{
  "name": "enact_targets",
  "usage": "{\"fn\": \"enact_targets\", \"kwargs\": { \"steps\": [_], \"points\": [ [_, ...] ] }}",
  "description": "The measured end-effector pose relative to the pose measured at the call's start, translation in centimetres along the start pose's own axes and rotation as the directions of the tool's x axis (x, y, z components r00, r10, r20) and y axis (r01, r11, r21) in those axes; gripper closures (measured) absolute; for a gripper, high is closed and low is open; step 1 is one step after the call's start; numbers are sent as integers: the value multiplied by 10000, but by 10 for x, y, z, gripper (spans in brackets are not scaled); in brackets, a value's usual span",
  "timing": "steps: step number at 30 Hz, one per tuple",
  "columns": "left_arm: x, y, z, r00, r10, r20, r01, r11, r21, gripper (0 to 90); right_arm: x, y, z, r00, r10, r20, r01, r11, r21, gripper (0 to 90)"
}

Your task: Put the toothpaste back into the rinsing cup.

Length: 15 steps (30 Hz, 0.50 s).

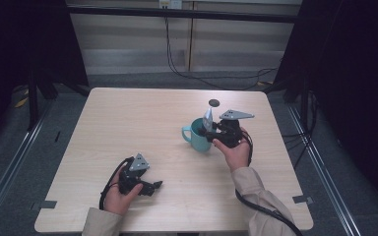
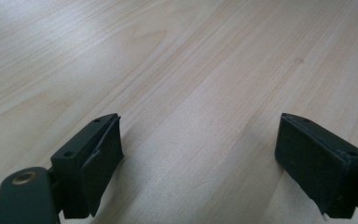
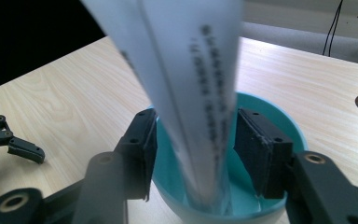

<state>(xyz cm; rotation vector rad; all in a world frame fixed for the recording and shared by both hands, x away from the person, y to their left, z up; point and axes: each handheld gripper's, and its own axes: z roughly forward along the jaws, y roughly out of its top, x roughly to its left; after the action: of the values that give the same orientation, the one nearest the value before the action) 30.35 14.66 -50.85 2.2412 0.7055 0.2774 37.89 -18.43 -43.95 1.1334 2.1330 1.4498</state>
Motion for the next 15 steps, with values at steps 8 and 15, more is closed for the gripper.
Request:
{"fn": "enact_targets", "kwargs": {
  "steps": [8,15],
  "points": [
    [0,0,0,10000,2,7,-2,10000,-2,144,-3,2,-5,9998,76,204,-76,10000,-24,411],
    [0,0,0,10000,0,-1,0,10000,-1,144,-4,4,-11,9991,81,409,-85,9999,109,312]
  ]
}}
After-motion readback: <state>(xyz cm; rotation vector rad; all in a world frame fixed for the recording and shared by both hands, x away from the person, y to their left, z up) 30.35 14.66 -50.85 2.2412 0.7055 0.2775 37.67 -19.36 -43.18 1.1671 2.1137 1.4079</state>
